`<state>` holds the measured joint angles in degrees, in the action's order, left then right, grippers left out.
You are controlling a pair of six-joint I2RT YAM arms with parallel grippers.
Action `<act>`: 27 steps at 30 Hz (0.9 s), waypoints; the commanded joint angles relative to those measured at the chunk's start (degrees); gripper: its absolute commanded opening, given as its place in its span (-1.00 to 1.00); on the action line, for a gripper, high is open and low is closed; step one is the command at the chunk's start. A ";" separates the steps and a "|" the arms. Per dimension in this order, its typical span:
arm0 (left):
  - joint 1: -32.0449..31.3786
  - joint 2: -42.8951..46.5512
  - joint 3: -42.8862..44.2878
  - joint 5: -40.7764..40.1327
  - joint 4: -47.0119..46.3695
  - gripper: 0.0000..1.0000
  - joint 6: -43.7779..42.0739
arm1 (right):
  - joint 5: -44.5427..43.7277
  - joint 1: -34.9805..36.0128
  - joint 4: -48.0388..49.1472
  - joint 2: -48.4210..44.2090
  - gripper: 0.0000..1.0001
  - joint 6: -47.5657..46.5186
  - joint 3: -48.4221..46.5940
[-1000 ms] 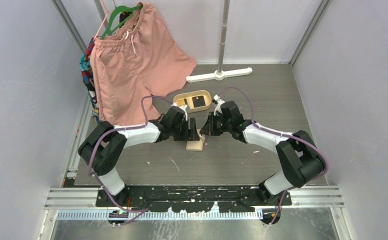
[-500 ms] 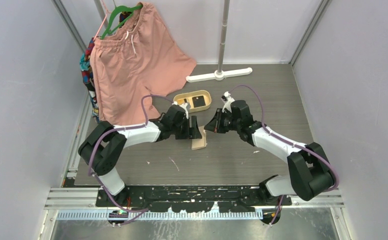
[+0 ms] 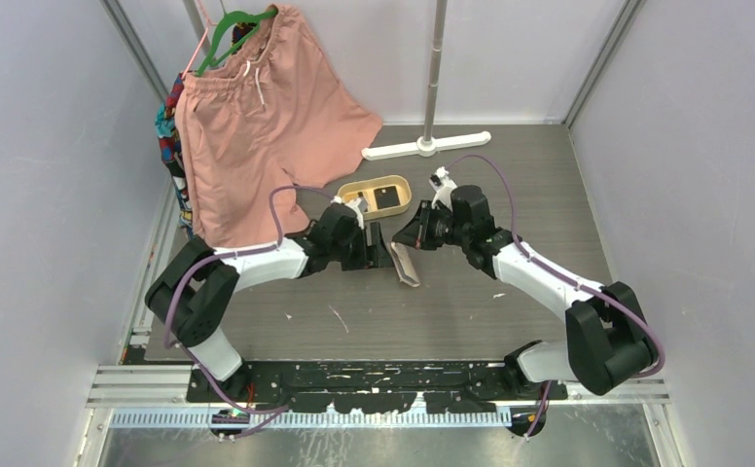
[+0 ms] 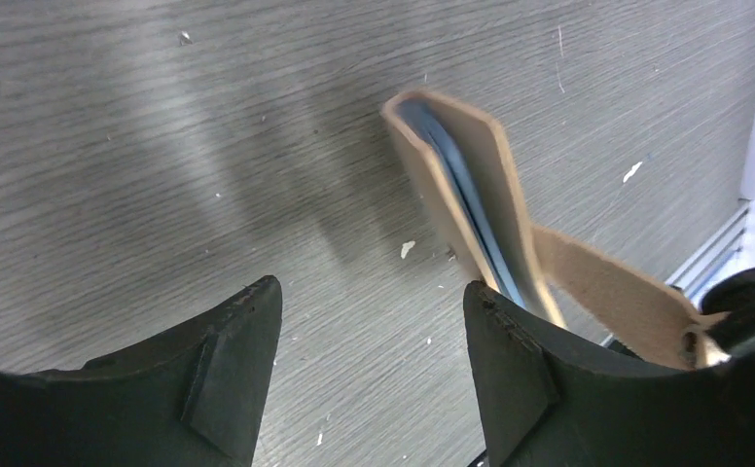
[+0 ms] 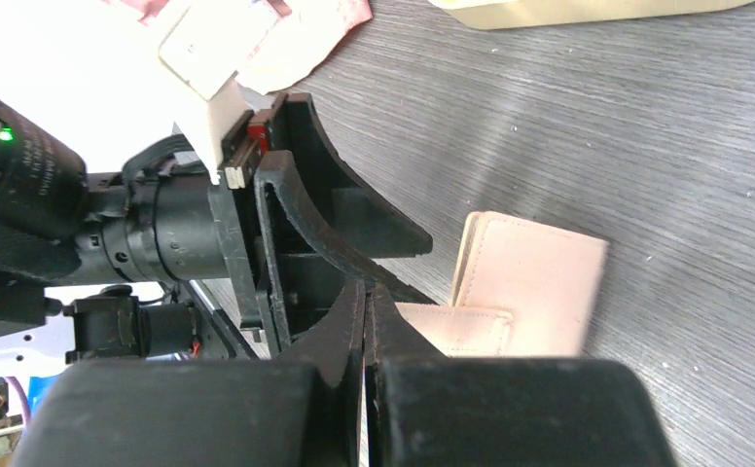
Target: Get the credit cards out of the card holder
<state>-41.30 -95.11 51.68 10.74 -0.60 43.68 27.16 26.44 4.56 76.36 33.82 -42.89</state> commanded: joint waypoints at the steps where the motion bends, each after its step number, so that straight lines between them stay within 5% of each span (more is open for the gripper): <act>1: 2.39 1.93 -4.10 4.85 -8.81 0.39 6.86 | 1.42 -0.20 2.22 -2.51 -0.98 0.45 -2.56; 13: 3.83 -5.41 -12.21 13.31 -34.25 0.42 22.44 | -1.44 -0.18 1.89 -3.33 -0.98 0.70 -0.68; 27: 3.84 -4.18 -12.22 11.22 -29.71 0.40 20.38 | -17.39 -2.72 -9.63 -10.76 -0.98 0.47 6.74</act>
<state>-37.39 -100.97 39.16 22.28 -29.56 64.51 15.16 24.62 -1.54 67.70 34.44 -37.54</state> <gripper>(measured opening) 0.704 0.036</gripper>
